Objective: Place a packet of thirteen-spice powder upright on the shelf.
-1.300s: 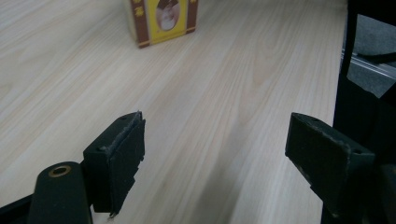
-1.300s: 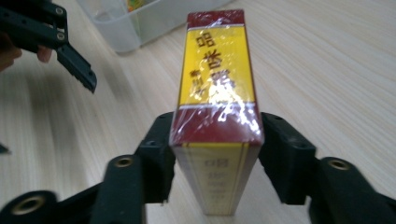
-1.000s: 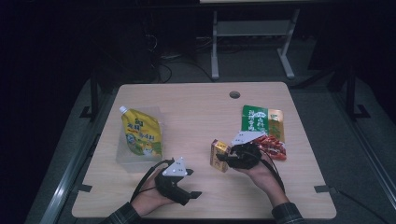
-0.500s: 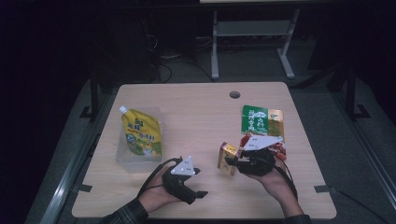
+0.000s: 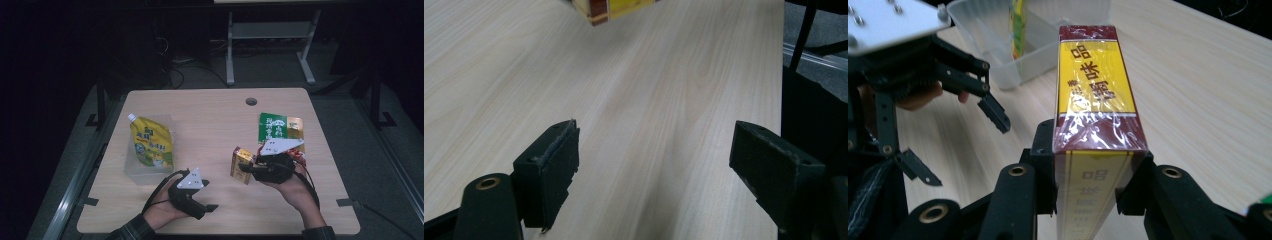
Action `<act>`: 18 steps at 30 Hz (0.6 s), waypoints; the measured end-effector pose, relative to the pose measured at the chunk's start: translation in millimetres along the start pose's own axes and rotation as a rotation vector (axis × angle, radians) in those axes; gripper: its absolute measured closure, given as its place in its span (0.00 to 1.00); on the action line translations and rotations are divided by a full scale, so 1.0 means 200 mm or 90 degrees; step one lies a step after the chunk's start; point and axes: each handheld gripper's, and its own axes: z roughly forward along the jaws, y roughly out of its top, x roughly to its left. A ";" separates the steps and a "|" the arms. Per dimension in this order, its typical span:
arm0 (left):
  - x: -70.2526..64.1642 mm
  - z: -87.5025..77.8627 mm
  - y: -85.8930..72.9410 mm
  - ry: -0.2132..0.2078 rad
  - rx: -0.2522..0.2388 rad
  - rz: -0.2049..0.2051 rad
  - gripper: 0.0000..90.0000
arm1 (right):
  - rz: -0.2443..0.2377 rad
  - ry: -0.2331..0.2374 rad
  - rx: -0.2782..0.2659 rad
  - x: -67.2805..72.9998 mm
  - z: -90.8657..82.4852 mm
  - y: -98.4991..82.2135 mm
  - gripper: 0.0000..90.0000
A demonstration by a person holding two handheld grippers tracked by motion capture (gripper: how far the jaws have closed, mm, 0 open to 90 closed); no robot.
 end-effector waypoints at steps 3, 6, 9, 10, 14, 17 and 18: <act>0.01 0.00 -0.01 0.004 0.007 -0.003 0.21 | -0.006 0.009 -0.001 -0.01 0.02 0.04 0.75; 0.01 0.00 -0.02 0.002 0.007 -0.009 0.22 | -0.019 0.015 0.005 -0.02 0.03 0.10 0.75; 0.01 -0.01 -0.03 0.000 0.012 -0.011 0.21 | -0.022 0.030 0.002 -0.03 0.04 0.15 0.75; 0.01 -0.01 -0.03 -0.001 0.014 -0.010 0.21 | -0.027 0.031 0.004 -0.04 0.05 0.16 0.75; -0.01 -0.03 -0.05 0.002 0.013 -0.015 0.21 | -0.028 0.043 0.000 -0.05 0.06 0.22 0.75; -0.02 -0.05 -0.06 0.007 0.011 -0.020 0.21 | -0.036 0.057 -0.007 -0.06 0.07 0.26 0.75; -0.02 -0.05 -0.07 0.008 0.011 -0.024 0.21 | -0.037 0.062 -0.008 -0.06 0.07 0.27 0.75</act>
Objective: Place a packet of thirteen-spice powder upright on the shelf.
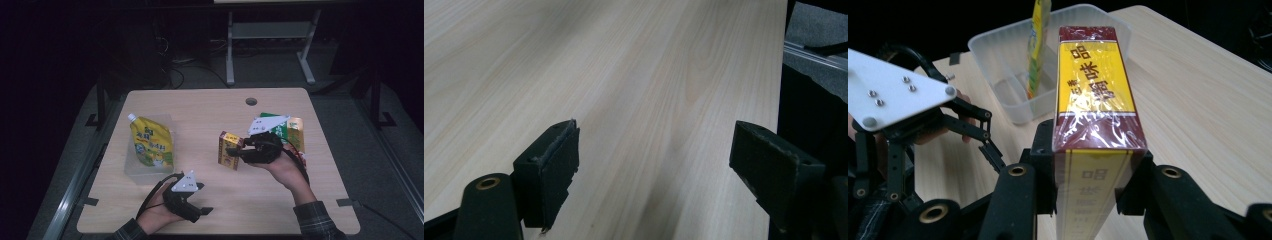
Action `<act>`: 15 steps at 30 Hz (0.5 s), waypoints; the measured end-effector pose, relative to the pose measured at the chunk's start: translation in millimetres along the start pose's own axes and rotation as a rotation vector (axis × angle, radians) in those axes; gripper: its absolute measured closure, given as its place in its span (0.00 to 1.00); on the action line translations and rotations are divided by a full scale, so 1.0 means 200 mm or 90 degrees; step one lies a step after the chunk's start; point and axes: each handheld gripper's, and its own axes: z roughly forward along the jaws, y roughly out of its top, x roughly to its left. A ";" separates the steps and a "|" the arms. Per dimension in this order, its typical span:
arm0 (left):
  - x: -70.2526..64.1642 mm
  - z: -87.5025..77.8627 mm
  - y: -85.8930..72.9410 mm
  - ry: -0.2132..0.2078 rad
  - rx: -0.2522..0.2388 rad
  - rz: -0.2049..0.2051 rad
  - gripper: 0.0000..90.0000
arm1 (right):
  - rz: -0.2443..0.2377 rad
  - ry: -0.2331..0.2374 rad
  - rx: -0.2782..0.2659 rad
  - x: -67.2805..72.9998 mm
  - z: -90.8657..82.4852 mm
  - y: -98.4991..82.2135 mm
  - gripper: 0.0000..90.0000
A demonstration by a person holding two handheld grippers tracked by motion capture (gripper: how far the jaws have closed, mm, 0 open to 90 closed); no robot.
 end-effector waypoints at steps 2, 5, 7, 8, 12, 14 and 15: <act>0.00 -0.01 -0.01 0.002 0.002 -0.007 0.21 | -0.006 0.005 0.002 0.00 0.01 0.02 0.75; -0.01 -0.03 -0.04 0.007 0.004 -0.013 0.22 | -0.014 0.021 0.000 0.00 0.04 0.06 0.75; -0.02 -0.04 -0.05 0.012 0.007 -0.010 0.21 | -0.016 0.030 0.000 0.00 0.07 0.08 0.75; -0.02 -0.05 -0.06 0.013 0.004 -0.014 0.21 | -0.020 0.035 0.000 0.00 0.08 0.10 0.75; -0.04 -0.08 -0.09 0.018 -0.001 -0.022 0.21 | -0.036 0.056 0.000 0.01 0.14 0.15 0.75; -0.05 -0.09 -0.11 0.022 -0.004 -0.032 0.21 | -0.047 0.072 -0.006 0.02 0.18 0.19 0.75; -0.05 -0.10 -0.12 0.023 -0.005 -0.034 0.22 | -0.052 0.076 -0.006 0.02 0.19 0.20 0.75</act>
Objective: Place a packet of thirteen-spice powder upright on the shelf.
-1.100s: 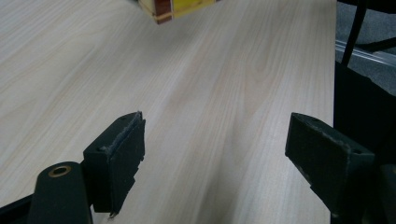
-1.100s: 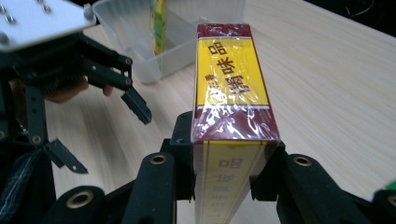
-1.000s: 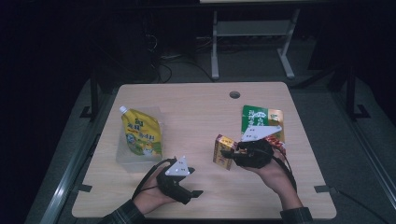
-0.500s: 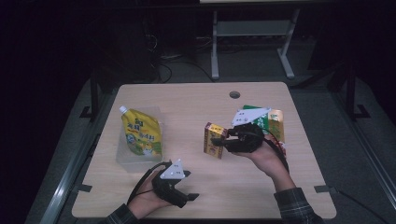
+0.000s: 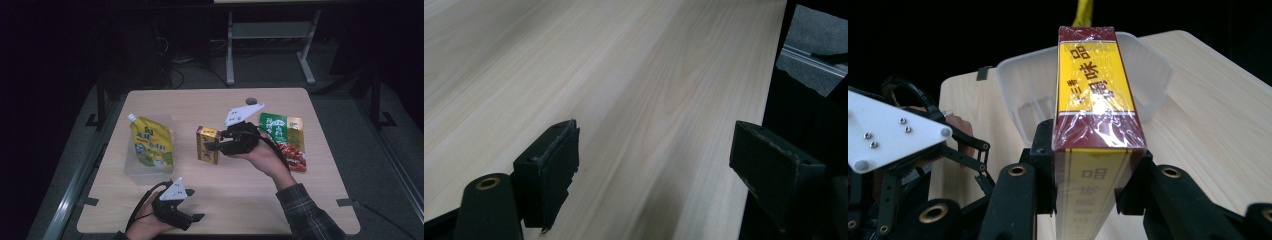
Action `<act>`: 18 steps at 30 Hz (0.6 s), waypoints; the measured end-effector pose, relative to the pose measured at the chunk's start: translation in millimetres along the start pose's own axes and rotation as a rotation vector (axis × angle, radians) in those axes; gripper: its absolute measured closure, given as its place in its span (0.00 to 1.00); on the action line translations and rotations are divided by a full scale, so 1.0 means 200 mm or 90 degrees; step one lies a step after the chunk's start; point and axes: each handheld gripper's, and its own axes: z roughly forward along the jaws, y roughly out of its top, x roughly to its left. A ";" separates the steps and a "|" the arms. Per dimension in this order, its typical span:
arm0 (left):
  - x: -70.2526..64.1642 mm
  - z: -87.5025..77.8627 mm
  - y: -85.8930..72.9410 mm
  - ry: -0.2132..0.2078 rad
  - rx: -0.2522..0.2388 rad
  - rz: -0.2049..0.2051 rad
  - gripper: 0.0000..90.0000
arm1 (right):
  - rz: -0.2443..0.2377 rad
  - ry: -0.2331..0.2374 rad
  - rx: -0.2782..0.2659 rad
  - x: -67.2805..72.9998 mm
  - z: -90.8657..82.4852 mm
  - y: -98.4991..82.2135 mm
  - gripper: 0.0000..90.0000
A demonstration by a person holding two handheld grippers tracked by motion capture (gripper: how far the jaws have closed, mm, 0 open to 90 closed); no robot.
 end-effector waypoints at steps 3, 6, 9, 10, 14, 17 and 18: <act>-0.01 -0.02 -0.02 0.007 -0.001 -0.006 0.21 | -0.020 0.016 -0.003 0.01 0.06 0.04 0.75; -0.01 -0.04 -0.04 0.013 -0.002 -0.013 0.21 | -0.025 0.033 -0.005 0.02 0.11 0.08 0.75; -0.02 -0.05 -0.05 0.015 -0.002 -0.016 0.21 | -0.034 0.048 -0.010 0.03 0.17 0.11 0.75; -0.02 -0.05 -0.06 0.017 -0.001 -0.017 0.22 | -0.038 0.054 -0.010 0.03 0.19 0.12 0.75; -0.02 -0.06 -0.06 0.019 -0.001 -0.017 0.21 | -0.048 0.074 -0.017 0.04 0.26 0.15 0.75; -0.02 -0.06 -0.06 0.016 -0.001 -0.019 0.22 | -0.058 0.083 -0.019 0.05 0.32 0.17 0.75; -0.02 -0.06 -0.06 0.016 -0.002 -0.019 0.21 | -0.060 0.086 -0.018 0.05 0.34 0.17 0.75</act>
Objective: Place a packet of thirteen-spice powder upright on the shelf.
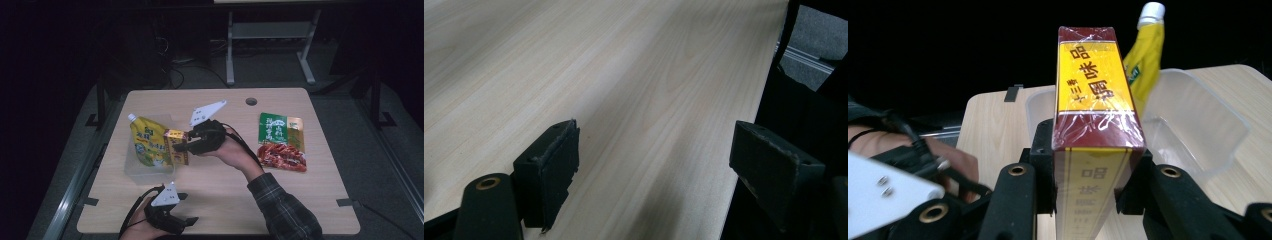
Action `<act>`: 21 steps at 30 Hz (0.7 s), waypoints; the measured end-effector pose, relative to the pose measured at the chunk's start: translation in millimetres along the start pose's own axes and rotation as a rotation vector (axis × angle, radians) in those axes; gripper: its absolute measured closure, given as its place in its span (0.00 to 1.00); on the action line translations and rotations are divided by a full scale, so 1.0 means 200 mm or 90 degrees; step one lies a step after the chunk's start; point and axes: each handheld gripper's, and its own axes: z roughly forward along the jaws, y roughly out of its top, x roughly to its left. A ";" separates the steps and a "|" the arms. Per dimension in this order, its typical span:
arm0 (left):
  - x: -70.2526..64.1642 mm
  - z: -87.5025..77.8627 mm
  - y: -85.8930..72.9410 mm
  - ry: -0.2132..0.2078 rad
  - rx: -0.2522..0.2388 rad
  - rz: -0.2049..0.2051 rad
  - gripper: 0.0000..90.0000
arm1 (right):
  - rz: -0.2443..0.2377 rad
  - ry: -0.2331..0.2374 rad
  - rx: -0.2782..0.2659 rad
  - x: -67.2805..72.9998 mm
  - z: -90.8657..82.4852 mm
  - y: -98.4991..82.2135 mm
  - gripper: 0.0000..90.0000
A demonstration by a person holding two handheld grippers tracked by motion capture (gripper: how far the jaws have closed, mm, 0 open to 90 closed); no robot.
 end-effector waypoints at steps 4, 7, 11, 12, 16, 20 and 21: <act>0.00 0.00 0.00 -0.001 0.003 0.003 0.22 | -0.004 0.008 -0.002 0.00 0.08 0.01 0.75; 0.00 0.00 0.00 -0.005 0.000 0.003 0.22 | -0.012 0.012 -0.006 0.00 0.15 0.01 0.75; -0.01 0.01 0.00 -0.010 0.003 0.011 0.22 | -0.017 0.015 -0.001 0.00 0.22 0.03 0.75; -0.01 0.01 0.00 -0.009 0.004 0.014 0.21 | -0.019 0.018 0.000 0.00 0.24 0.03 0.75; -0.01 0.01 0.01 -0.012 0.006 0.016 0.22 | -0.032 0.024 0.007 0.01 0.32 0.03 0.75; -0.01 0.01 0.00 -0.015 0.003 0.010 0.21 | -0.044 0.026 0.009 0.03 0.37 0.04 0.75; -0.01 0.01 0.00 -0.015 0.002 0.010 0.22 | -0.043 0.031 0.009 0.03 0.39 0.04 0.75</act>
